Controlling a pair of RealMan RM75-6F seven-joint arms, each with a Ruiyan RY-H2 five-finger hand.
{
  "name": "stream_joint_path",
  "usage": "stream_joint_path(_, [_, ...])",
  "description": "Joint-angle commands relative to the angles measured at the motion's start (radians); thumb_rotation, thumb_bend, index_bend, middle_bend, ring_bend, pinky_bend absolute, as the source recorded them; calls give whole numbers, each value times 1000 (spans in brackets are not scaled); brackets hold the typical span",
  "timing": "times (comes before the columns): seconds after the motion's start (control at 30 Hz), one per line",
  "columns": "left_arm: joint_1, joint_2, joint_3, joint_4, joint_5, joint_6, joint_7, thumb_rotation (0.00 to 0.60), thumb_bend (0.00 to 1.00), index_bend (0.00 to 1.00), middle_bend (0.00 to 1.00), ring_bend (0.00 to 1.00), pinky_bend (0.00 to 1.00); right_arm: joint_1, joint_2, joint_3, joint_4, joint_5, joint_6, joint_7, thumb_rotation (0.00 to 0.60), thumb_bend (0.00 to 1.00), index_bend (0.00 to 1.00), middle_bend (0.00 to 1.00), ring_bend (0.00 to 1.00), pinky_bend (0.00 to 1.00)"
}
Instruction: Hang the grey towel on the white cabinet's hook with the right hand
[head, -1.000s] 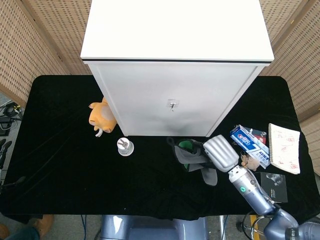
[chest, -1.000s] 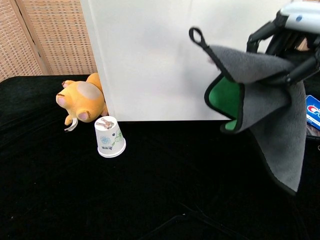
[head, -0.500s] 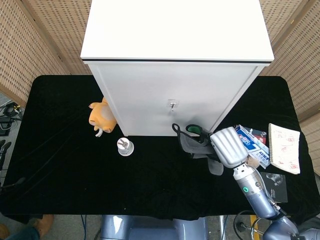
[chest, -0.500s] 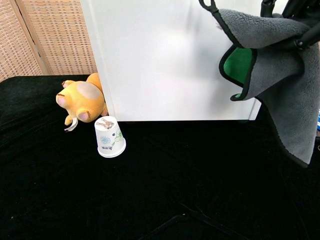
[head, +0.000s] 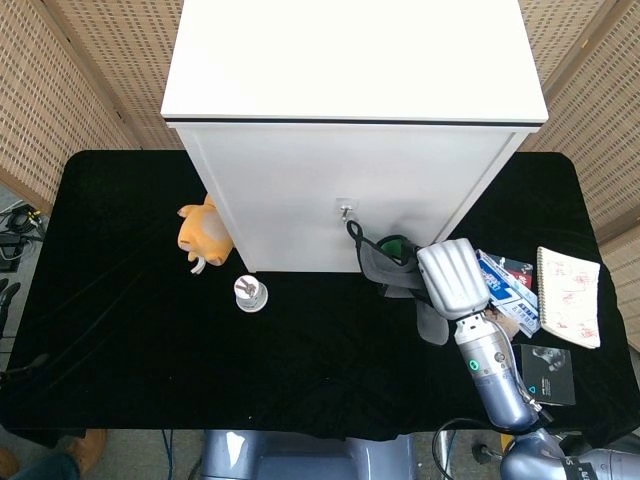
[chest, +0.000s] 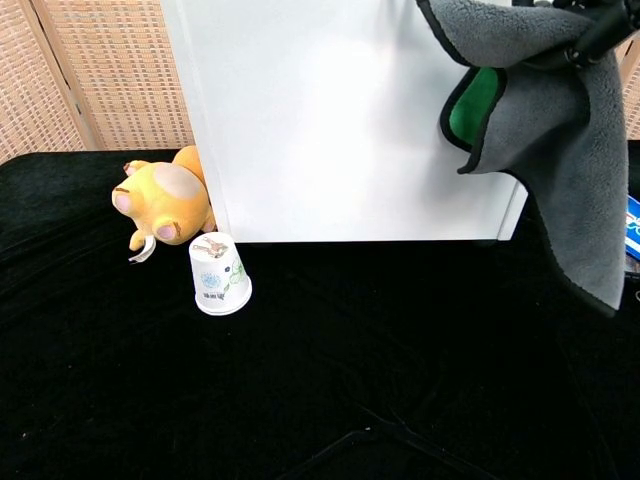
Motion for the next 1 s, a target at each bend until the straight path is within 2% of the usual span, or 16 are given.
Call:
stream_joint_path(0.03, [-1,0,0,1,0,-2,0,600,0,0,0,0,0,-3,5,1,-11,-11,7,5,600,676,829,1000,980,1000])
stream_joint_path(1.0, [-1,-1,-2,1,-3,-2,2,600,0,0,0,0,0,47,-11,12,-14,62,8,-82,600,676,829,1000,980,1000])
